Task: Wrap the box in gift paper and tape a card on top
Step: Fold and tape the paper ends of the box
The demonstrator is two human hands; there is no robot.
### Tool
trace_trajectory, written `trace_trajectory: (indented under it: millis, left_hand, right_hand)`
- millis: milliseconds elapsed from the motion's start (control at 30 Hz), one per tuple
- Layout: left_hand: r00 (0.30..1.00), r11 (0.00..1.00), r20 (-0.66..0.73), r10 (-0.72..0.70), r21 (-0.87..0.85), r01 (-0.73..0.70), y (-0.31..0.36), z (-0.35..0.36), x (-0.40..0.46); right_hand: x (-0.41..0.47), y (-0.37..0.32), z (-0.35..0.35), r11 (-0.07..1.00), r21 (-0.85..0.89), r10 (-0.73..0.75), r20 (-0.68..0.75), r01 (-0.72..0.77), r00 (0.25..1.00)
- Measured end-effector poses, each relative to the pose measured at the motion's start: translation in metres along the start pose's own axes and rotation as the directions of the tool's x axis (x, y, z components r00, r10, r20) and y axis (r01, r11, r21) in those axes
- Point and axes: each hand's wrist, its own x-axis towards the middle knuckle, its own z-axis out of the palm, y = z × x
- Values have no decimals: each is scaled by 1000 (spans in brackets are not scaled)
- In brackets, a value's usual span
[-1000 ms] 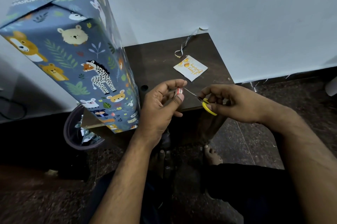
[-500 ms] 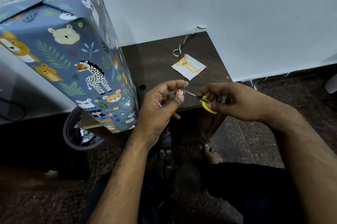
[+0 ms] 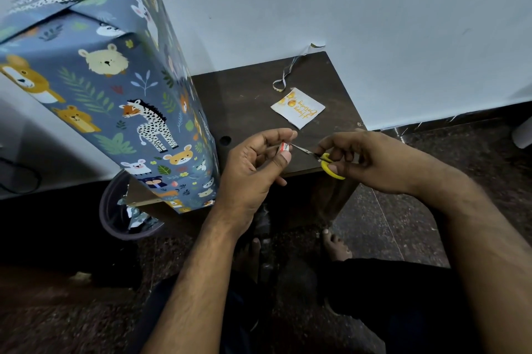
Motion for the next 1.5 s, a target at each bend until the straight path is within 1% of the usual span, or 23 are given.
trace_trajectory:
  millis: [133,233,267,333,400,433,500,567,667,700,733,767,800,833,867,900,933,967,1000,1100,1300,1433,1500]
  left_hand:
    - [997,1000,-72,-11,-14,10,-1,1,2]
    - [990,997,-138,-31,-68,21,0,-1,3]
    - [989,995,-144,-41,-95,28,0,-1,3]
    - [988,991,-142,-57,-126,39,1,-1,3]
    - [988,991,-143,-59,-128,40,0,1,3]
    - [988,991,-143,-55,-126,37,0,1,3]
    - [989,992,-143,-47,-119,30,0,2,3]
    - [989,992,-144,-46,-121,28,-1,2,3]
    - [987,993,-154,-41,-118,23,-2,3,4]
    - [987,993,-155,-37,-118,18,-3,3,4]
    - [988,993,-153,-30,-119,12,-3,3,4]
    - [989,993,-149,-23,-117,5,-4,3,5]
    - [990,993,-143,-15,-115,-1,-5,2,5]
    - [991,993,-136,-10,-114,-6,-5,2,4]
    - [992,993,-129,-4,-116,-11,-5,3,4]
    - [993,992,-121,2,-122,-17,-4,4,4]
    - [993,991,-115,10,-132,-25,-4,6,3]
    - [993,989,-114,19,-140,-35,-3,7,3]
    - [993,989,-117,28,-144,-45,-3,8,3]
    - [991,991,-129,47,-116,-62,-3,8,4]
    - [994,995,-93,65,-64,-71,-3,9,2]
    - [997,996,-42,62,-55,-64,-2,6,2]
    - [998,998,-21,61,-17,-61,-4,4,2]
  right_hand:
    - [1,-4,1,1000,-26,-13,-26,12,1000]
    - [2,-4,0,997,-73,24,-26,-26,999]
    - [3,-3,2,995,-92,39,-42,-43,998]
    - [6,-1,6,981,-170,73,-145,-97,987]
    - [11,-4,10,938,-276,135,-263,-208,955]
    - [13,-7,13,905,-334,166,-297,-265,940]
    - [18,-13,19,850,-417,191,-328,-323,925]
    - [23,-19,25,816,-470,184,-340,-336,922]
    - [28,-24,33,740,-585,173,-308,-330,935]
    - [29,-24,36,725,-607,163,-307,-325,938]
    - [30,-25,38,733,-601,148,-317,-319,937]
    - [30,-27,39,781,-540,129,-352,-313,927]
    - [31,-29,40,860,-413,123,-401,-299,908]
    - [32,-32,40,935,-232,141,-446,-267,884]
    - [33,-34,41,974,-28,186,-454,-223,871]
    - [34,-38,41,970,161,232,-415,-180,880]
    - [35,-42,43,937,315,264,-350,-152,899]
    - [35,-45,45,899,415,280,-294,-142,914]
    - [35,-47,48,876,464,281,-268,-133,922]
    - [37,-47,50,853,514,273,-300,-86,914]
    - [37,-44,51,863,506,222,-353,-15,909]
    - [34,-43,43,849,528,194,-336,14,922]
    - [32,-42,38,861,508,177,-318,10,931]
